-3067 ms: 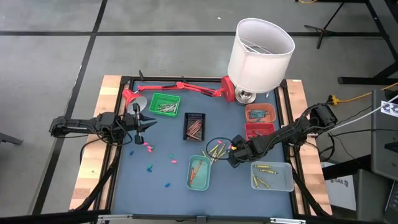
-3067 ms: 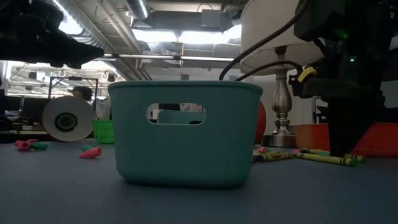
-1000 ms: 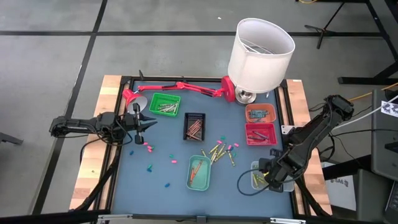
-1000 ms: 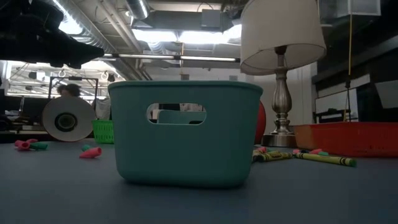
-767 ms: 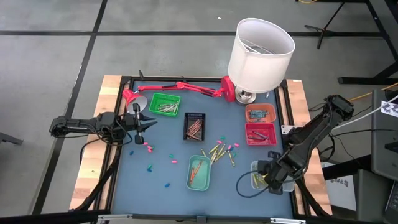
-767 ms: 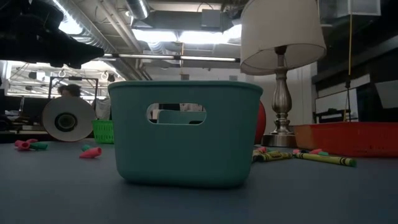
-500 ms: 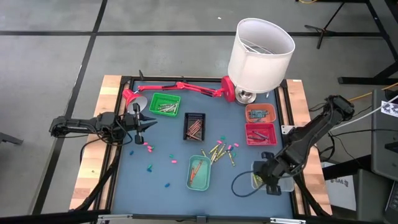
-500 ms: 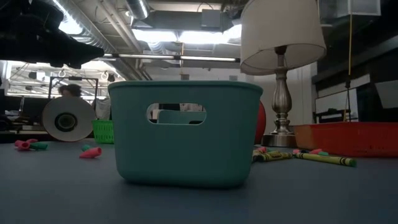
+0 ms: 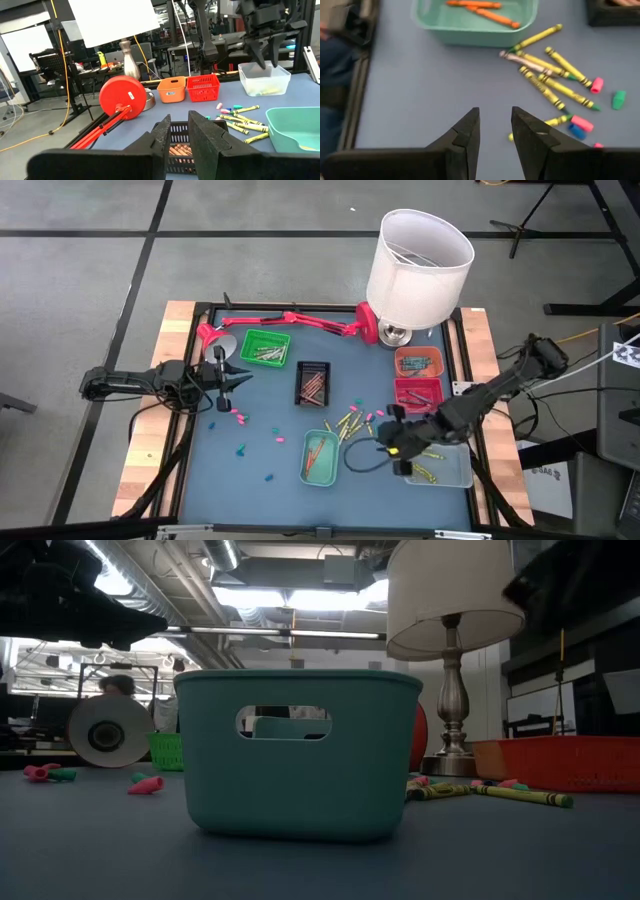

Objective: Sort crayons
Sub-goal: Put the green crayon into the transparent bin, then put the gray crayon into the green bin

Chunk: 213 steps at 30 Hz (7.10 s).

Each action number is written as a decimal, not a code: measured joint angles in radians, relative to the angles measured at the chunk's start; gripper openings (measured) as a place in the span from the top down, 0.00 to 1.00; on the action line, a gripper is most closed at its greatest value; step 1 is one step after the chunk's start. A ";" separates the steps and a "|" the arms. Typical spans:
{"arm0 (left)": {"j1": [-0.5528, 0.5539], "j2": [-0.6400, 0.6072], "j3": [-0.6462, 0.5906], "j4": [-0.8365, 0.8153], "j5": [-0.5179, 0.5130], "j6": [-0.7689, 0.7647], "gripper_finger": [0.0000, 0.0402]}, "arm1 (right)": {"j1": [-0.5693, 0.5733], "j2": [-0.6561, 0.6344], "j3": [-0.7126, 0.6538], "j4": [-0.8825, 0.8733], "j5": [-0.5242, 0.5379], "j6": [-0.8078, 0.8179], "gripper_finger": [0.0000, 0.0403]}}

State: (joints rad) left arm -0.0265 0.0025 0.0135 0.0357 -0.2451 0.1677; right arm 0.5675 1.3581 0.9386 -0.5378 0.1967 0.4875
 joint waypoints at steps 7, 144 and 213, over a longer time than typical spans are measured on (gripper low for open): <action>0.000 0.000 0.000 0.000 0.000 0.000 0.87 | -0.093 0.114 0.000 0.066 0.002 0.065 0.73; 0.000 0.000 0.000 0.002 0.000 0.000 0.87 | 0.202 0.064 0.127 -0.607 -0.109 0.212 0.63; 0.000 0.000 0.000 0.002 -0.003 0.000 0.87 | -0.354 0.514 0.168 0.153 -0.373 -0.836 0.64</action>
State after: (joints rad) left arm -0.0269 0.0029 0.0139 0.0376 -0.2485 0.1673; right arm 0.2136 1.8723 1.1069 -0.3844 -0.1760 -0.3485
